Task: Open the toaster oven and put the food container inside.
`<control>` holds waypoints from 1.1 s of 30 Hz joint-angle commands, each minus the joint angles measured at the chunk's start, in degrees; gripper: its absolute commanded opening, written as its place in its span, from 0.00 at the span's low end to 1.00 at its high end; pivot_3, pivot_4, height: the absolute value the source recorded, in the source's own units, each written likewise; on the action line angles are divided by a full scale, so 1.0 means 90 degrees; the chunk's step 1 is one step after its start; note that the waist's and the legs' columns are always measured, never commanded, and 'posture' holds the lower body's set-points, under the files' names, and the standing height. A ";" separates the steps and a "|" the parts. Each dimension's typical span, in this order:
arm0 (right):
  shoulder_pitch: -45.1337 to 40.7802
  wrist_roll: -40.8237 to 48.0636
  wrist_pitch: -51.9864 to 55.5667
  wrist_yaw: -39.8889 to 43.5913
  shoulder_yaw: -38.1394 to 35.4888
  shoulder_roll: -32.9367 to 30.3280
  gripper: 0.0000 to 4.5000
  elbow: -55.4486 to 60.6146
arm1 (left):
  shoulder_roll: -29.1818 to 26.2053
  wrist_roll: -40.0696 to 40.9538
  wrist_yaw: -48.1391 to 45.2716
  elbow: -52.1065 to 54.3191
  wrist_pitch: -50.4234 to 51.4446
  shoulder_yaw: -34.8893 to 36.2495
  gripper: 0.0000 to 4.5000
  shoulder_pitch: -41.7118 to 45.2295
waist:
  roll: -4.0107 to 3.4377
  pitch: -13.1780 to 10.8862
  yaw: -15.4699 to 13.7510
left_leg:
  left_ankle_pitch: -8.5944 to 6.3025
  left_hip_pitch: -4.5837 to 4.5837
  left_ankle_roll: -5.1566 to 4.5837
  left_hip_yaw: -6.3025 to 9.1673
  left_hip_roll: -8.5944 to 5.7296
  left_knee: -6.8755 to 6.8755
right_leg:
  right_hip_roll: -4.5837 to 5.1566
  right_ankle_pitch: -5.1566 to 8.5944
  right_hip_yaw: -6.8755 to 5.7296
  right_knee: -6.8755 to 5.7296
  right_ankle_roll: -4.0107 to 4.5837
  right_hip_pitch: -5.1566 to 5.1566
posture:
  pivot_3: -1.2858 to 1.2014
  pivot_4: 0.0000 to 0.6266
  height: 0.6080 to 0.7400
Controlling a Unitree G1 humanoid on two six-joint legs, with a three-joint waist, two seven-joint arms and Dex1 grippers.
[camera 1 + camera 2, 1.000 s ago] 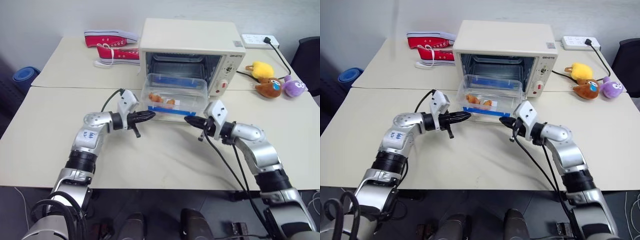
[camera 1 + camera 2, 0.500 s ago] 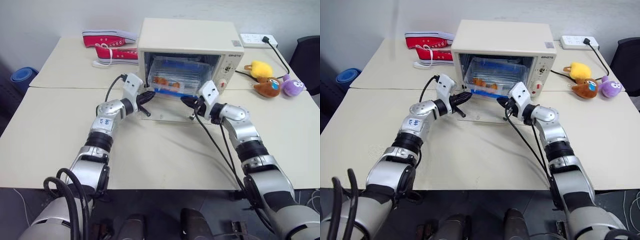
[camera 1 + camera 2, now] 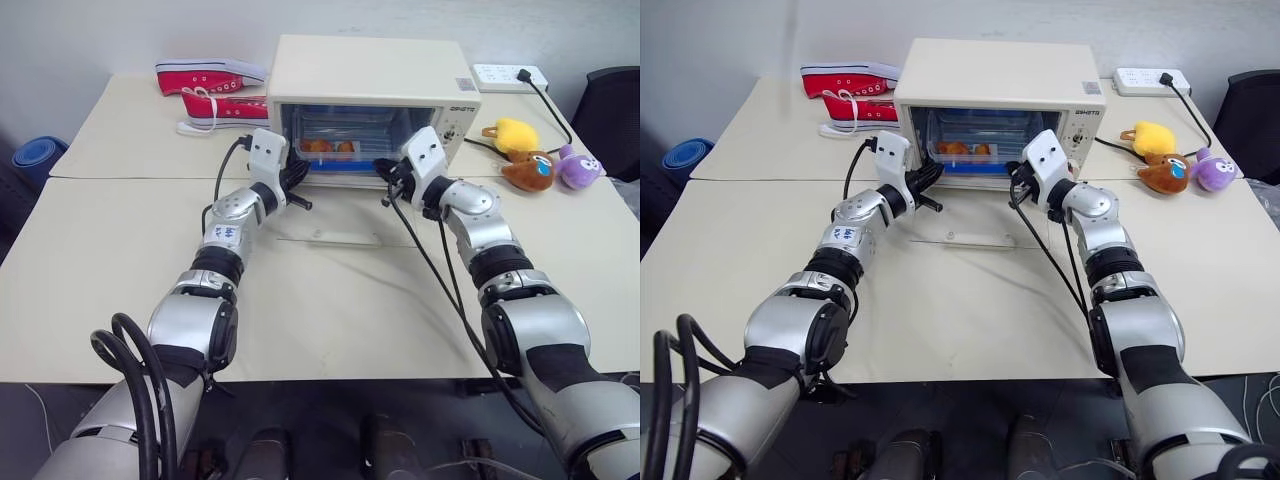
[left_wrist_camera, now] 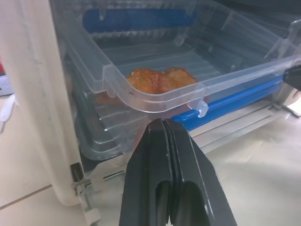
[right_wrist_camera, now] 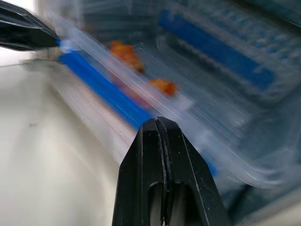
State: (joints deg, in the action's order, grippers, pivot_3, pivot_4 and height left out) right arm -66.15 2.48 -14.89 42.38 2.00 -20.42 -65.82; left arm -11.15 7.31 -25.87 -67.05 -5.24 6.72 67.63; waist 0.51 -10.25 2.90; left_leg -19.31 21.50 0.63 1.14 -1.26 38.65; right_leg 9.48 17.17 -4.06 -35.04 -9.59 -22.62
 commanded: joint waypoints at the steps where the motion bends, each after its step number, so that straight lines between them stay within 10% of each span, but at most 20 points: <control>1: 0.0606 0.0537 0.0738 0.1189 -0.0210 -0.0389 0.00 0.1344 | -0.0305 0.0061 -0.0868 0.1094 0.0360 -0.0150 0.00 -0.0514 | 0.0000 0.0000 0.0007 | 0.0000 0.0000 0.0000 0.0000 0.0000 0.0001 | 0.0000 0.0000 -0.0001 0.0000 0.0000 0.0000 | 0.52 0.24 1.00; 10: 0.2650 0.1144 0.1722 0.1965 -0.0642 -0.1615 0.00 0.4062 | -0.2134 0.1399 -0.3335 0.5348 0.2495 0.0137 0.38 -0.3151 | -0.0004 -0.0001 0.0062 | -0.0005 0.0001 0.0008 -0.0006 0.0011 0.0002 | 0.0000 0.0000 -0.0006 -0.0006 0.0000 -0.0013 | 0.52 0.24 1.00; 19: 0.2772 0.0838 0.0031 0.2861 -0.0466 -0.1671 0.00 0.2023 | -0.3836 0.2269 -0.6340 0.6550 0.1657 0.0254 1.00 -0.4895 | -0.0011 -0.0005 -0.0103 | -0.0013 -0.0023 0.0005 -0.0018 0.0017 0.0020 | 0.0001 0.0001 -0.0016 0.0005 0.0005 0.0022 | 0.52 0.24 1.00; 33: 0.2444 0.1485 -0.1427 0.3140 -0.1119 -0.0993 0.00 0.1356 | -0.3113 0.3746 -0.4633 0.8228 0.3226 0.0935 1.00 -0.5075 | -0.0013 -0.0006 -0.0070 | -0.0018 -0.0022 0.0004 -0.0012 0.0020 0.0024 | 0.0001 0.0001 -0.0018 0.0001 0.0004 0.0021 | 0.52 0.24 1.00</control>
State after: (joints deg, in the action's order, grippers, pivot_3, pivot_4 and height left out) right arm -43.10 13.15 -26.68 70.67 -5.63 -29.42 -56.06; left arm -39.23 38.23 -69.93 4.67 22.36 12.53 22.24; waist 0.39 -10.31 2.27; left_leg -19.47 21.30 0.66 1.04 -1.08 38.87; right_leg 9.49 17.17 -4.22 -35.03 -9.55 -22.43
